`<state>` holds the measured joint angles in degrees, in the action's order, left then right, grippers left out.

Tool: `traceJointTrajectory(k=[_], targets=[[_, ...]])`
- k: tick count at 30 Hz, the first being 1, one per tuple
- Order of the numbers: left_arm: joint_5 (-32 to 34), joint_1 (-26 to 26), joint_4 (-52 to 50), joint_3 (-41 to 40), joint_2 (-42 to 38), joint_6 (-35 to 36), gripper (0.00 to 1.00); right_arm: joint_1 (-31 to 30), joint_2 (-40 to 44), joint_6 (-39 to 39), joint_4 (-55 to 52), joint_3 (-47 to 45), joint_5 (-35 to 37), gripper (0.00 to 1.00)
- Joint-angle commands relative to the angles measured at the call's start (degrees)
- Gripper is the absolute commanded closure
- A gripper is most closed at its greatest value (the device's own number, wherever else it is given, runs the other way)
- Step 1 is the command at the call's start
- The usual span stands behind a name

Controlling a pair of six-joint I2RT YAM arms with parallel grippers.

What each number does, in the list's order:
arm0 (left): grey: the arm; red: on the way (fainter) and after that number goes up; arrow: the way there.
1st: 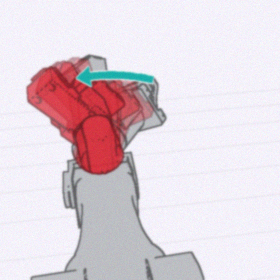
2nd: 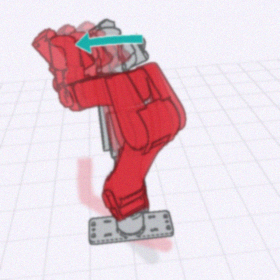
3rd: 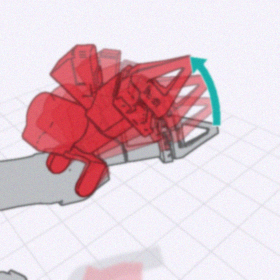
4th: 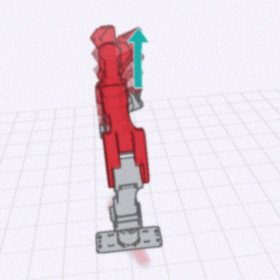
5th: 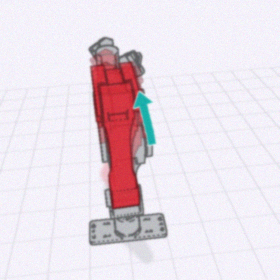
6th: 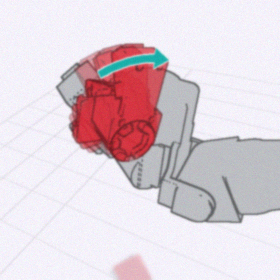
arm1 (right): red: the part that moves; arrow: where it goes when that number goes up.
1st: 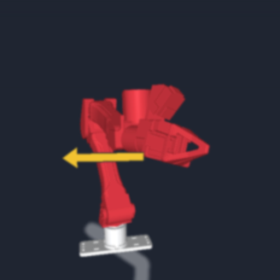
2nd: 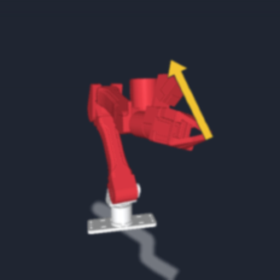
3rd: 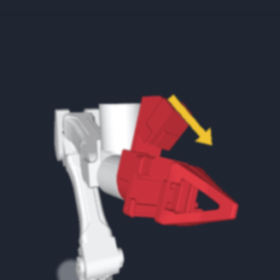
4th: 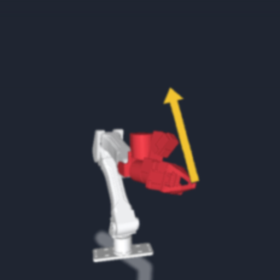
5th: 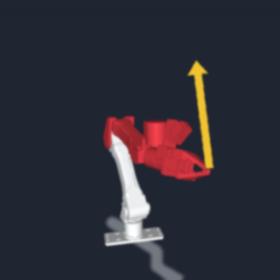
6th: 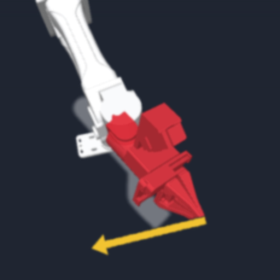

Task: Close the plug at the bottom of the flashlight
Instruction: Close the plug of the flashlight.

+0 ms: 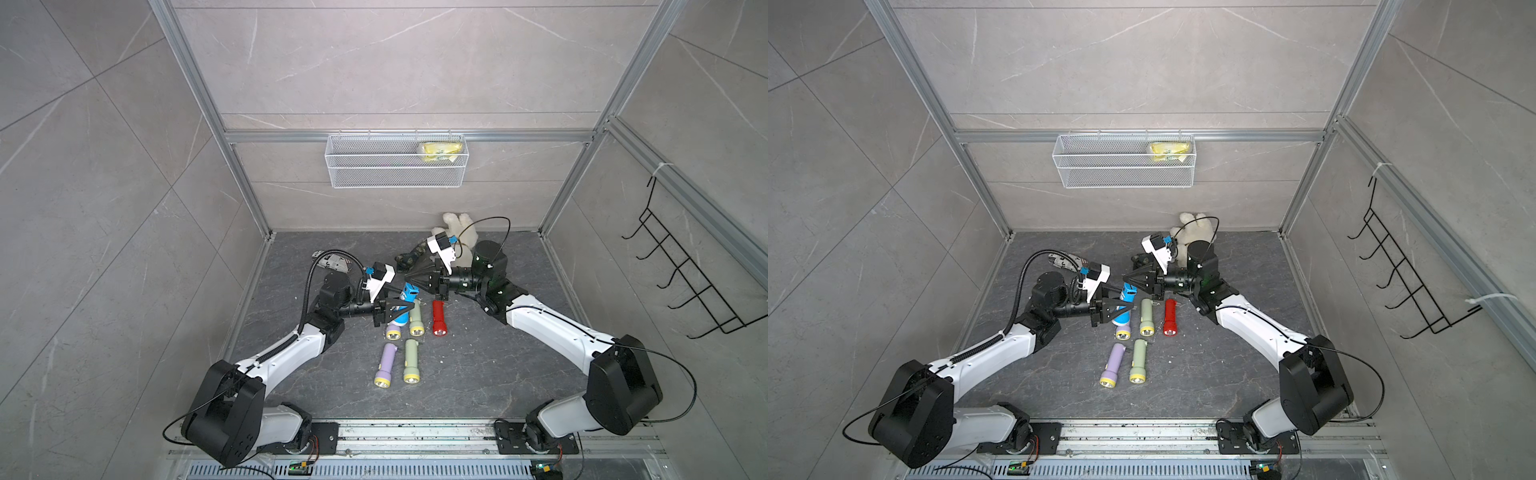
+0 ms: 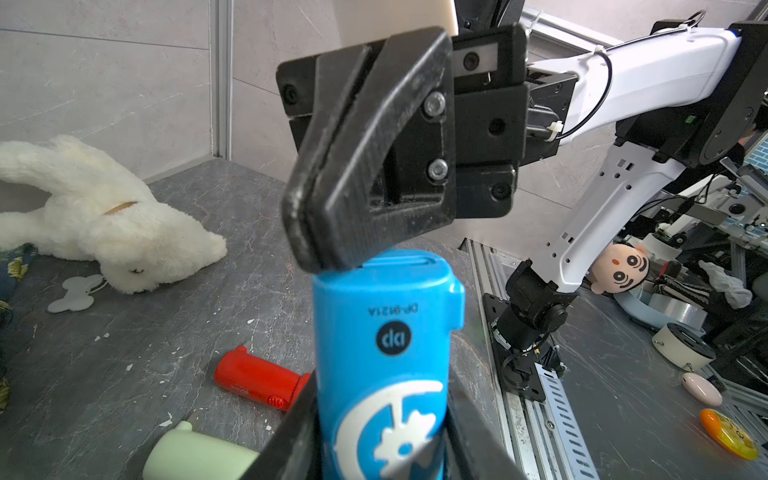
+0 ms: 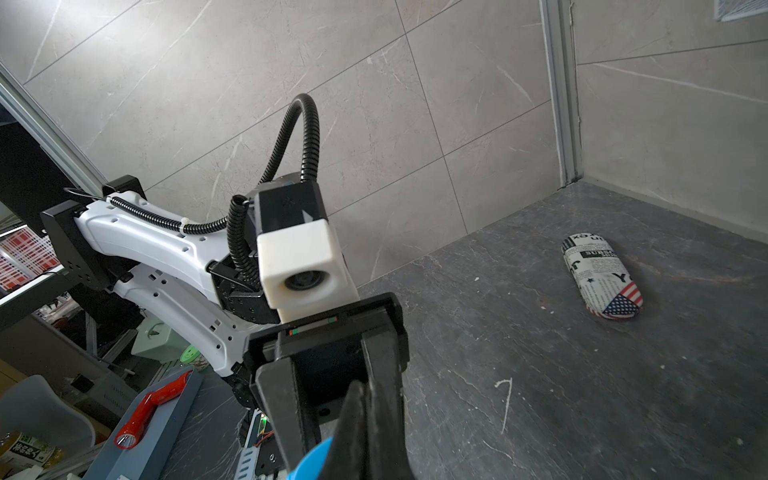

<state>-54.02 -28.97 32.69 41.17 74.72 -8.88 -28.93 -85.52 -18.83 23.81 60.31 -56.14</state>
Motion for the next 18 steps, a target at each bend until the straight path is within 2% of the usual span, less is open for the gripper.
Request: traceJointTrajectory(k=[1, 7, 14, 18], targets=[[-4.37, -0.92, 10.24, 6.44, -4.70, 4.91, 1.00, 0.12, -2.14, 1.38, -11.05, -0.90, 8.25, 0.87], [-2.30, -0.92, 2.24, 5.99, -5.64, 9.77, 1.00, 2.64, -0.73, -0.72, -14.70, -0.24, 19.56, 0.71], [-0.32, -0.99, -1.96, 5.67, -6.10, 13.29, 1.00, 3.22, -1.23, -1.30, -20.08, 1.11, 27.20, 0.61], [0.95, -1.09, -3.79, 5.70, -5.86, 15.08, 1.00, 3.24, -0.80, -0.63, -22.14, 1.46, 29.90, 0.59]])
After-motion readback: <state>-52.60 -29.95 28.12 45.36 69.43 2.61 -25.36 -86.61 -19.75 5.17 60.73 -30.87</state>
